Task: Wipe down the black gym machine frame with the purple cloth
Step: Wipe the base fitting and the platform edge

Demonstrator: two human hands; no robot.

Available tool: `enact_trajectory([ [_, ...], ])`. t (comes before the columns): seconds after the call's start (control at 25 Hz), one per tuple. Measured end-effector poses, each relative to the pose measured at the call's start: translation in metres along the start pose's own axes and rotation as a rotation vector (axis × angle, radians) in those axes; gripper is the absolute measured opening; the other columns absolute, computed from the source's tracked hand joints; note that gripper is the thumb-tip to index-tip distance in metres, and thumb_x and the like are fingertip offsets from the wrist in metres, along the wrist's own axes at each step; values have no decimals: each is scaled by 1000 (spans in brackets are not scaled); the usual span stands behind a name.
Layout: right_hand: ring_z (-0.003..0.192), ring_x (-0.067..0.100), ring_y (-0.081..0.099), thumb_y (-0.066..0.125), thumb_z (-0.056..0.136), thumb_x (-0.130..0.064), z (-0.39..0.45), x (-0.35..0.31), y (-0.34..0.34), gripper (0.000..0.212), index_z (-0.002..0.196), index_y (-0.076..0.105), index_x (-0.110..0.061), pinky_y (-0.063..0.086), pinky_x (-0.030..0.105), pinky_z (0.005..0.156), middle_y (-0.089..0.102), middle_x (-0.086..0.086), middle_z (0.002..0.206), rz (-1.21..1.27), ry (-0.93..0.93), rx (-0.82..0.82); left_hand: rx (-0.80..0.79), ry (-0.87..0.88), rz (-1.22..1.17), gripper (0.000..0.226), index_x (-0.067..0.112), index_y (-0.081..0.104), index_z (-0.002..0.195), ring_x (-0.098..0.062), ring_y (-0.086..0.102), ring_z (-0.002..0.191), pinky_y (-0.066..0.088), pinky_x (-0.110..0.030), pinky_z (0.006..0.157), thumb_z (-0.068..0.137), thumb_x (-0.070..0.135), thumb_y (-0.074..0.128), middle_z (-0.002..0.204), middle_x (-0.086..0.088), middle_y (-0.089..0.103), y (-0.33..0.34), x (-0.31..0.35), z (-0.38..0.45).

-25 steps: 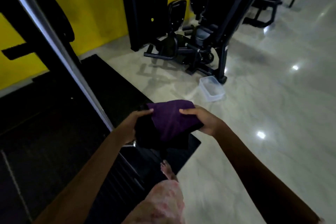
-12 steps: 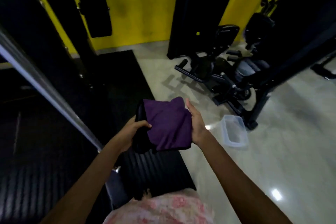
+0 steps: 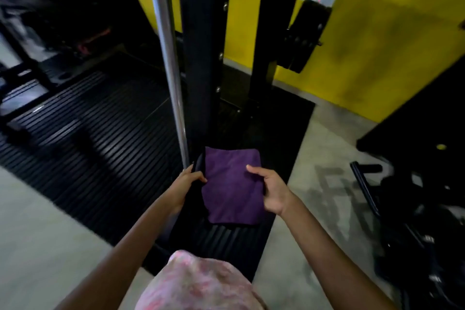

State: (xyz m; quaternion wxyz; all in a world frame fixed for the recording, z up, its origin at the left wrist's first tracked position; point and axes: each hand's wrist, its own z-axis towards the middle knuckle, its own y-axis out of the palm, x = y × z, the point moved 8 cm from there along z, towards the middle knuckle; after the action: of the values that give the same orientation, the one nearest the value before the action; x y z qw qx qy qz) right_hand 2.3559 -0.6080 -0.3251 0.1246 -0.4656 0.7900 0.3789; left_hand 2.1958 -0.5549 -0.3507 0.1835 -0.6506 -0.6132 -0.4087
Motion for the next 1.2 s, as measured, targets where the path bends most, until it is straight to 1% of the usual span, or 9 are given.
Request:
enact_trajectory([
  [0.2, 96, 30, 62, 64, 75, -15, 19, 26, 0, 33, 106, 64, -3, 48, 38, 87, 70, 16, 99, -181, 205, -57, 238, 2, -144, 42, 20, 63, 113, -29, 62, 97, 52, -39, 80, 84, -7, 48, 108, -14, 66, -23, -50, -24],
  [0.32, 95, 30, 62, 61, 82, -14, 28, 42, 0, 25, 104, 65, -4, 49, 38, 83, 71, 15, 97, -190, 270, -94, 332, -10, -176, 41, 22, 62, 112, -28, 63, 95, 53, -42, 85, 86, -7, 48, 110, -14, 66, -32, -68, -28],
  [0.44, 97, 31, 63, 64, 77, -13, 34, 55, -6, 30, 105, 65, -2, 49, 40, 88, 70, 16, 101, -116, 279, -113, 386, -52, -176, 34, 19, 61, 101, -26, 60, 88, 50, -42, 85, 87, -9, 47, 100, -15, 64, -31, -76, -22],
  [0.52, 102, 30, 63, 66, 75, -14, 41, 63, -13, 40, 113, 63, -1, 50, 39, 89, 69, 17, 108, -125, 271, -140, 394, -76, -158, 32, 13, 59, 109, -26, 60, 85, 51, -39, 79, 87, -8, 47, 100, -17, 63, -31, -85, -12],
  [0.72, 86, 22, 68, 68, 79, -19, 41, 73, -34, 39, 115, 61, -6, 53, 30, 72, 73, 9, 92, -345, 290, -141, 402, -171, -181, 38, 11, 59, 115, -32, 61, 95, 51, -45, 89, 85, -7, 47, 105, -18, 64, -22, -124, -4],
  [0.84, 82, 20, 68, 67, 82, -29, 49, 76, -50, 36, 110, 63, -7, 54, 28, 68, 74, 6, 85, -381, 312, -89, 425, -178, -240, 37, 4, 56, 117, -31, 61, 89, 52, -39, 77, 84, -8, 45, 100, -19, 64, -7, -145, 2],
  [1.0, 102, 29, 65, 64, 76, -46, 78, 77, -82, 60, 121, 59, -8, 51, 43, 93, 70, 15, 107, -285, 323, -16, 492, -175, -262, 26, 8, 59, 105, -27, 59, 81, 48, -32, 66, 84, -2, 48, 93, -16, 62, -3, -156, 28],
  [1.12, 102, 30, 65, 59, 82, -47, 114, 83, -114, 53, 118, 59, -9, 50, 44, 91, 70, 15, 107, -197, 355, -30, 589, -136, -174, 20, 8, 59, 109, -26, 58, 96, 49, -37, 84, 90, 9, 52, 102, -11, 59, -15, -175, 65],
  [1.2, 96, 28, 65, 54, 88, -45, 149, 86, -132, 42, 108, 63, -10, 50, 41, 84, 73, 13, 98, -153, 343, -34, 711, -70, 8, 14, 11, 55, 107, -21, 51, 108, 41, -31, 96, 93, 8, 55, 112, -6, 48, -33, -189, 93],
])
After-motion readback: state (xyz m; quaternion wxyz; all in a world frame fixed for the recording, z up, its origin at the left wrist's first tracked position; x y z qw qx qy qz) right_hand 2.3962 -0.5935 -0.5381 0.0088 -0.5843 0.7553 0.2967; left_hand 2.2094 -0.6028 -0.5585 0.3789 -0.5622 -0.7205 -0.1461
